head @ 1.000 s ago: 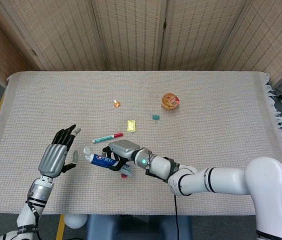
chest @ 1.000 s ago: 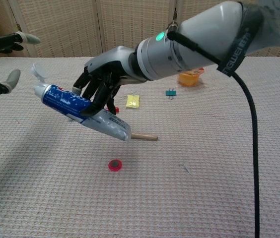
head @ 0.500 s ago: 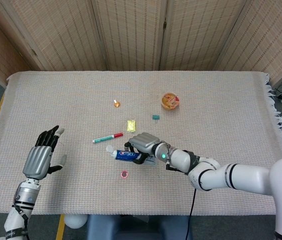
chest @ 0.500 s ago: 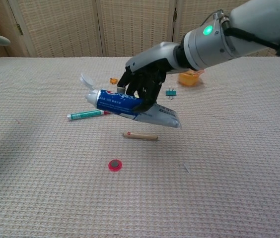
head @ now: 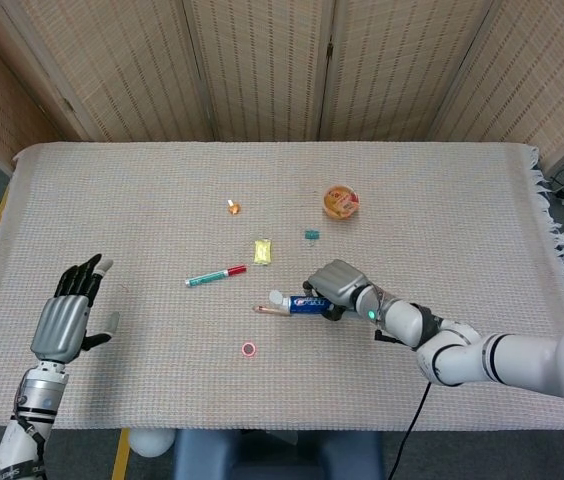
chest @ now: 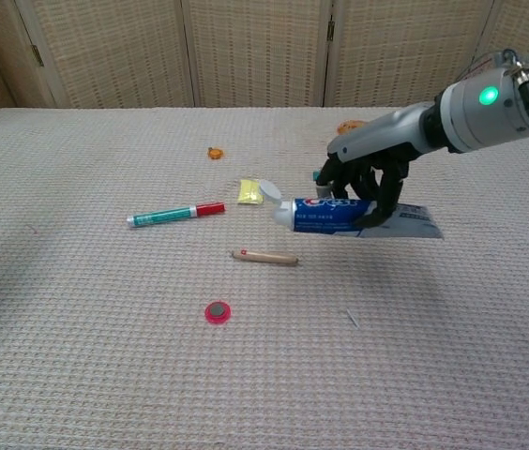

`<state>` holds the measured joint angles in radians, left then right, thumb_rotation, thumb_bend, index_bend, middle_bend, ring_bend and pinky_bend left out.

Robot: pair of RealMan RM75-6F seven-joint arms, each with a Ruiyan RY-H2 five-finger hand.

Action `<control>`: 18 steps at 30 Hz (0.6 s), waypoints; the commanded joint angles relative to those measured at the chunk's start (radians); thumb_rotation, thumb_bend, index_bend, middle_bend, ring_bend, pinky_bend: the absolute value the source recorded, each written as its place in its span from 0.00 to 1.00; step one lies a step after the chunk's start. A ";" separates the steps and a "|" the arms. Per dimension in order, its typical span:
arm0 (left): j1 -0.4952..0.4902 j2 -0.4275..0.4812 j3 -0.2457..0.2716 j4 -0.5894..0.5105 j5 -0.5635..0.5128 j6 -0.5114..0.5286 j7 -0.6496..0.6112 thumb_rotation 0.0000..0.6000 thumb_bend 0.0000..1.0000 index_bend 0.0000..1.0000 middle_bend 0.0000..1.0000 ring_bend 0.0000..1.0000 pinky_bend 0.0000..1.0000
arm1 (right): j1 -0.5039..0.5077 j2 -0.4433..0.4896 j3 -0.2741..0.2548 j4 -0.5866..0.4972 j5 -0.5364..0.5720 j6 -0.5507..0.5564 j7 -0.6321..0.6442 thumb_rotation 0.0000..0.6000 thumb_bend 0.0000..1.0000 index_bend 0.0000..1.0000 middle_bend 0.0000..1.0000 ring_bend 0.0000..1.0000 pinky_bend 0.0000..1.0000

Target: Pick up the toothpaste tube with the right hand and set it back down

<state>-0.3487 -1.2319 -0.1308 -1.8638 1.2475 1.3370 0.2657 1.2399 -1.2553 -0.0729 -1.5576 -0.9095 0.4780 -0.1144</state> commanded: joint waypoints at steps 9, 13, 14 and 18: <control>0.012 0.005 0.000 0.013 -0.013 0.002 -0.005 1.00 0.48 0.00 0.00 0.00 0.00 | -0.075 -0.092 -0.085 0.113 0.053 0.096 -0.143 1.00 0.68 0.58 0.49 0.55 0.37; 0.016 0.012 0.001 0.011 -0.013 0.004 -0.001 1.00 0.48 0.00 0.00 0.00 0.00 | -0.092 -0.096 -0.092 0.108 0.079 0.124 -0.180 1.00 0.68 0.35 0.34 0.35 0.29; 0.017 0.014 0.001 0.010 -0.012 0.005 0.000 1.00 0.48 0.00 0.00 0.00 0.00 | -0.096 -0.092 -0.090 0.101 0.085 0.132 -0.185 1.00 0.68 0.29 0.32 0.33 0.28; 0.024 0.023 0.005 0.006 -0.007 0.011 0.006 1.00 0.47 0.00 0.00 0.00 0.00 | -0.105 -0.059 -0.091 0.049 0.110 0.153 -0.209 1.00 0.68 0.03 0.12 0.21 0.19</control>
<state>-0.3253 -1.2094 -0.1260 -1.8572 1.2397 1.3471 0.2720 1.1405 -1.3275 -0.1626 -1.4909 -0.8108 0.6212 -0.3113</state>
